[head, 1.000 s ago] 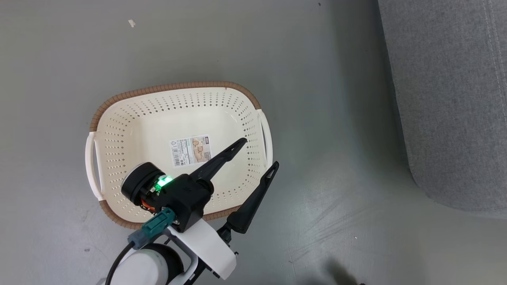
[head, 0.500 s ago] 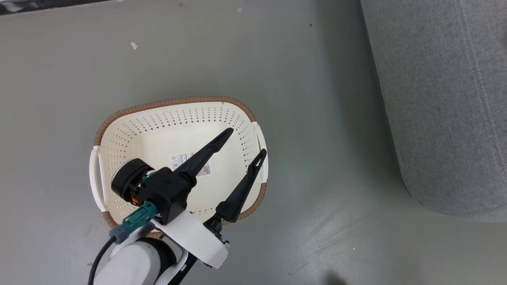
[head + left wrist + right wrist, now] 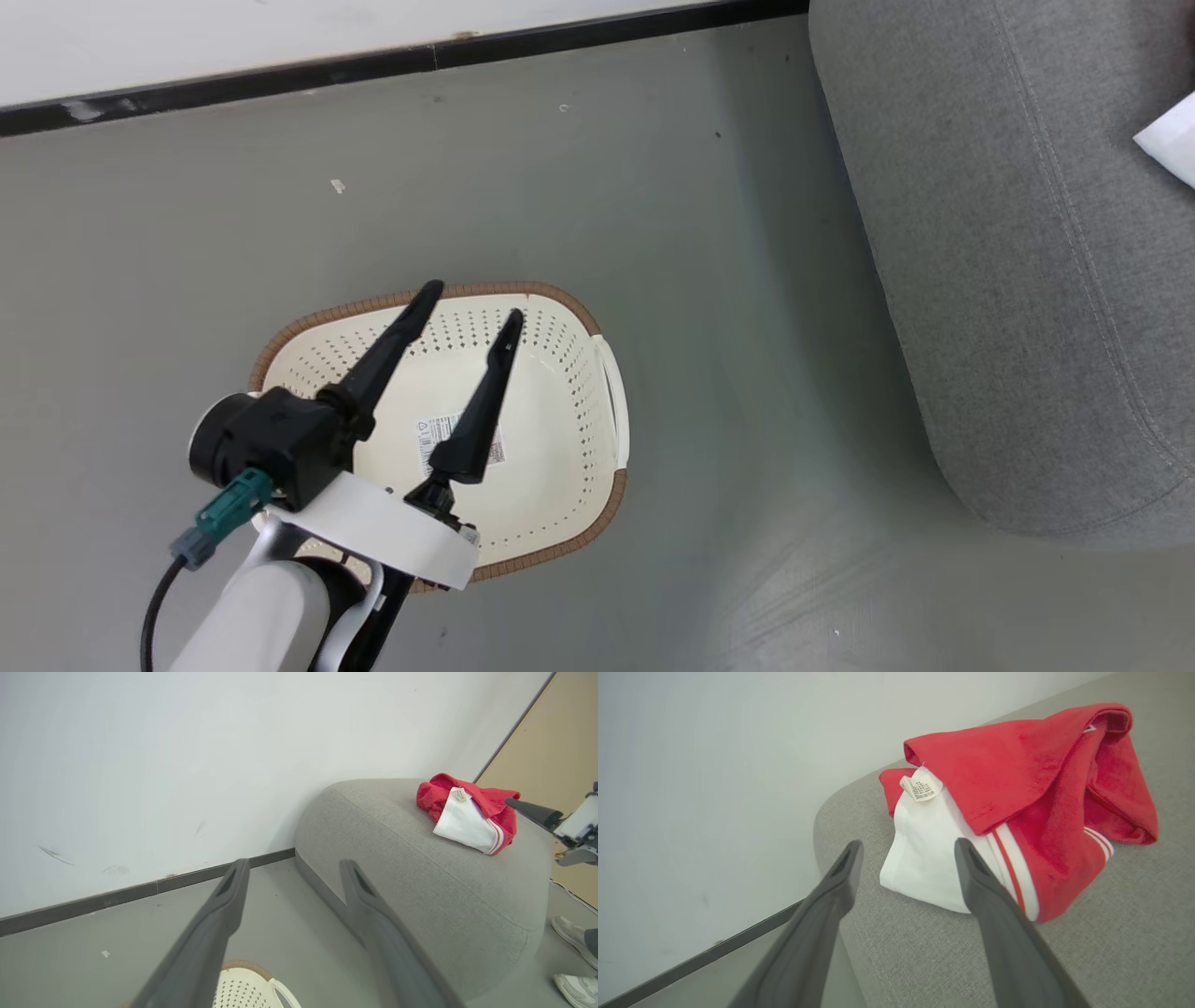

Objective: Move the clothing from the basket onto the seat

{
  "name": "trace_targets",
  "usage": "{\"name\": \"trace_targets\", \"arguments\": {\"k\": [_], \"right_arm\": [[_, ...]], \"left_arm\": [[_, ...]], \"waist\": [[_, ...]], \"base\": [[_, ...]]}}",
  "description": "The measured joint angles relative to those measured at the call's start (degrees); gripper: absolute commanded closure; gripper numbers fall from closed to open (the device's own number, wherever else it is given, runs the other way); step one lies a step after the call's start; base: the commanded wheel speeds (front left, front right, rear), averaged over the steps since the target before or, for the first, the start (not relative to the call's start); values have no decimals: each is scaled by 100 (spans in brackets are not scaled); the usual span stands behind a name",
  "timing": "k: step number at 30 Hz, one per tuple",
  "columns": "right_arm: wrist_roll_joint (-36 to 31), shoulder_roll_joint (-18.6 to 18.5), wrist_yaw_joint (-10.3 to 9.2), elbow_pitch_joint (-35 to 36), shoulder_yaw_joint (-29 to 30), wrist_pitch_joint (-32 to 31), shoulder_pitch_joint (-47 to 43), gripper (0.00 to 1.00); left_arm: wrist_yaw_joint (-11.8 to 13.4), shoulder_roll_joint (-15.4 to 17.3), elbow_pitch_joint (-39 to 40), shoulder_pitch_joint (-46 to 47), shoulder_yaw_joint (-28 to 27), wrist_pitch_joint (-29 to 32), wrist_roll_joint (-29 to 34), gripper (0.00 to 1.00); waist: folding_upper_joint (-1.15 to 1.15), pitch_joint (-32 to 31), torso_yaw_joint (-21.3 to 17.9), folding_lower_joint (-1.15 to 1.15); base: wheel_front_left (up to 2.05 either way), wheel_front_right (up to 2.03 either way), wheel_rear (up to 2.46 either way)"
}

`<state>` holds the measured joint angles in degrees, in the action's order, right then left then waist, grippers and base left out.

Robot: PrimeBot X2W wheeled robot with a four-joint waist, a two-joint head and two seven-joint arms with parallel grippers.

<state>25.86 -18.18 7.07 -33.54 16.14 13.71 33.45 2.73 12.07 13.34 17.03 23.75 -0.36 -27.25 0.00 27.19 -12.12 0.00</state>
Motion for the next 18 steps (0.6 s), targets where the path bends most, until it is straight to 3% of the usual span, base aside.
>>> {"name": "trace_targets", "arguments": {"k": [7,18], "right_arm": [[-203,349,0,509,-772,43,-325,0],[-500,553,0,991,-1595,48,-637,0]], "left_arm": [[280,-75,-316,-326,-386,-330,-127,0],[628,-205,-687,-913,-922,-922,-286,0]], "waist": [[0,-337,97,0],[0,-819,448,0]], "base": [[0,0,0],[0,0,0]]}}
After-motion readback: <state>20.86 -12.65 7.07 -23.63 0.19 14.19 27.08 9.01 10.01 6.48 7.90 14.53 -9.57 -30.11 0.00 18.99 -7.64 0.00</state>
